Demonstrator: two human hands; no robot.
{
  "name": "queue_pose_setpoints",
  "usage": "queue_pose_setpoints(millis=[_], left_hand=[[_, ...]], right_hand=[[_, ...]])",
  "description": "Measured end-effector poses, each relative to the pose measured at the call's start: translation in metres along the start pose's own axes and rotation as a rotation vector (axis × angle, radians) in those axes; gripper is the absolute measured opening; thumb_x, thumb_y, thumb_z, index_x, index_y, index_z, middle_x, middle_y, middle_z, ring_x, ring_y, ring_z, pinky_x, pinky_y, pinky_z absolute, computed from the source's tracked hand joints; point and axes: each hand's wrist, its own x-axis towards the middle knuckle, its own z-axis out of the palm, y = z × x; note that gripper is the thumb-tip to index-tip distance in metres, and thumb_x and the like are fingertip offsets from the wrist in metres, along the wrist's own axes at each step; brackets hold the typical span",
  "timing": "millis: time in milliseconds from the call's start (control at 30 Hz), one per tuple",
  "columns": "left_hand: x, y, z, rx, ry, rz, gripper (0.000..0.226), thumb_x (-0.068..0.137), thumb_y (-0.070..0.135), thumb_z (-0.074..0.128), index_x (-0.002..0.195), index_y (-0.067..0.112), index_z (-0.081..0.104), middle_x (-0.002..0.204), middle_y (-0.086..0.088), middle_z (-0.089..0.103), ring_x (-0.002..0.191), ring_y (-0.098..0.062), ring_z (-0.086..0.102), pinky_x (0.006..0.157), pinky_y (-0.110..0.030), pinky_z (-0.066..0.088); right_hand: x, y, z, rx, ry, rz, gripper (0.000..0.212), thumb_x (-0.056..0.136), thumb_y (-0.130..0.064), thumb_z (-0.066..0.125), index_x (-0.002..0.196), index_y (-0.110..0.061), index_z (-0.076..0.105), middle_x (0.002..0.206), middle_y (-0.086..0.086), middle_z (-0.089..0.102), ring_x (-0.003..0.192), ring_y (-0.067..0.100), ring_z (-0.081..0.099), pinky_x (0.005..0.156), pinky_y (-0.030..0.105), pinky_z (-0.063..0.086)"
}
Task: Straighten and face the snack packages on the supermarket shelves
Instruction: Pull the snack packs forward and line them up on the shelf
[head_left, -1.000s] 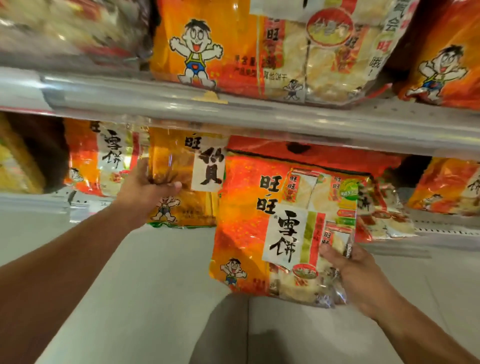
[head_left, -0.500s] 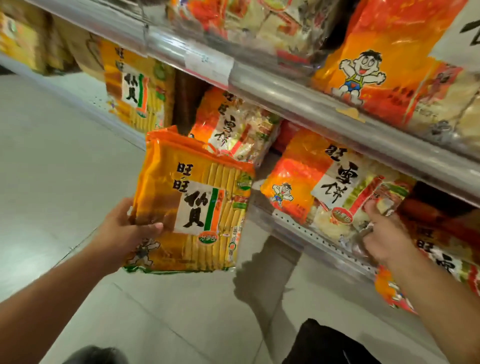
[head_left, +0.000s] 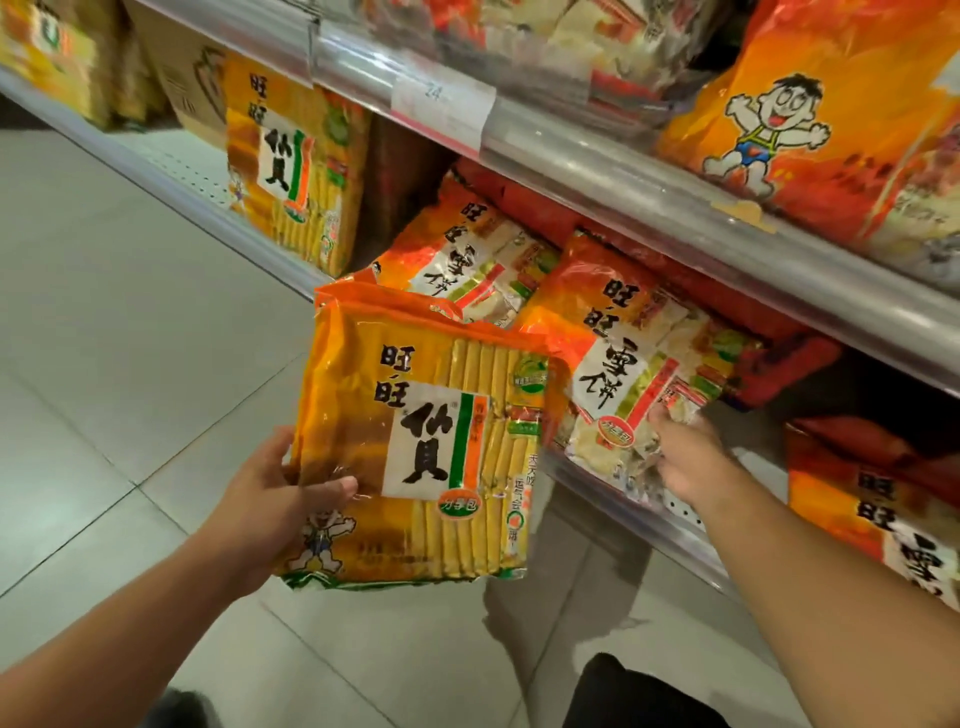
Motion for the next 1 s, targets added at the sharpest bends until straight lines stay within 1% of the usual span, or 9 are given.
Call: queue_pose_setpoints(millis=[167,300,433,533,633,800,900,933,1000], left_hand=[[0.011,0.003,0.007,0.000,-0.027,0.004,0.063,0.059,0.020,0.083,0.116,0.033,0.058,0.105,-0.008,0.073,0.086,-0.038,0.072,0.072,-0.061,0.057],[0.013,0.002,0.006,-0.049,-0.067,-0.003,0.065,0.061,0.014,0.081,0.119,0.031,0.058,0.110,-0.009,0.073,0.089,-0.040,0.071,0.071,-0.059,0.057],[0.013,0.003,0.005,-0.068,-0.089,0.002,0.065,0.063,0.011,0.079,0.121,0.029,0.057,0.111,-0.009,0.072,0.091,-0.041,0.071,0.072,-0.059,0.057],[0.014,0.002,0.008,-0.070,-0.088,-0.003,0.063,0.064,0.010,0.078,0.121,0.029,0.057,0.107,-0.008,0.073,0.088,-0.039,0.072,0.066,-0.054,0.058],[0.015,-0.001,0.012,-0.070,-0.084,-0.016,0.063,0.064,0.012,0.078,0.120,0.030,0.057,0.105,-0.006,0.074,0.087,-0.038,0.072,0.064,-0.053,0.059],[0.018,-0.006,0.013,-0.061,-0.069,-0.032,0.062,0.062,0.015,0.080,0.117,0.033,0.057,0.102,-0.003,0.075,0.084,-0.036,0.073,0.065,-0.054,0.059],[0.019,-0.008,0.014,-0.057,-0.073,-0.035,0.062,0.062,0.016,0.080,0.117,0.034,0.057,0.101,-0.003,0.075,0.084,-0.037,0.073,0.064,-0.054,0.059],[0.019,-0.008,0.014,-0.056,-0.072,-0.034,0.063,0.063,0.016,0.080,0.118,0.034,0.057,0.103,-0.003,0.074,0.084,-0.037,0.073,0.064,-0.054,0.059],[0.020,-0.007,0.014,-0.054,-0.071,-0.027,0.064,0.063,0.015,0.080,0.120,0.033,0.057,0.105,-0.005,0.074,0.084,-0.037,0.073,0.065,-0.055,0.059]], right_hand=[[0.000,-0.002,-0.008,0.069,0.080,-0.084,0.019,0.093,-0.030,0.064,0.110,-0.024,0.059,0.102,0.006,0.071,0.070,0.021,0.068,0.056,0.032,0.052],[-0.011,0.001,-0.016,0.134,0.080,-0.158,0.009,0.091,-0.030,0.065,0.099,-0.035,0.064,0.085,-0.002,0.075,0.083,0.025,0.073,0.067,0.055,0.058],[-0.017,-0.017,-0.020,0.270,0.169,-0.204,0.014,0.087,-0.029,0.070,0.083,-0.040,0.062,0.080,-0.003,0.075,0.065,0.017,0.073,0.052,0.033,0.055],[-0.008,-0.037,-0.022,0.365,0.204,-0.173,0.035,0.084,-0.011,0.070,0.075,-0.044,0.066,0.071,-0.010,0.074,0.058,0.011,0.071,0.046,0.031,0.054],[0.001,-0.041,-0.024,0.247,0.197,-0.027,0.019,0.085,-0.012,0.069,0.080,-0.026,0.058,0.052,-0.006,0.067,0.044,0.015,0.066,0.038,0.032,0.050],[0.014,-0.026,-0.024,0.123,0.182,0.054,0.015,0.089,-0.024,0.063,0.086,-0.015,0.051,0.095,0.013,0.069,0.077,0.029,0.070,0.058,0.036,0.057],[0.013,-0.029,-0.025,0.176,0.158,0.034,0.010,0.084,-0.017,0.064,0.089,-0.014,0.056,0.092,0.013,0.074,0.074,0.031,0.073,0.062,0.042,0.058],[0.011,-0.030,-0.023,0.223,0.177,0.019,0.019,0.081,-0.016,0.066,0.097,-0.014,0.056,0.090,0.012,0.075,0.072,0.029,0.074,0.064,0.044,0.059],[-0.004,-0.026,-0.015,0.234,0.318,-0.109,0.055,0.076,-0.013,0.069,0.125,-0.019,0.044,0.118,0.014,0.063,0.098,0.027,0.067,0.074,0.042,0.057]])
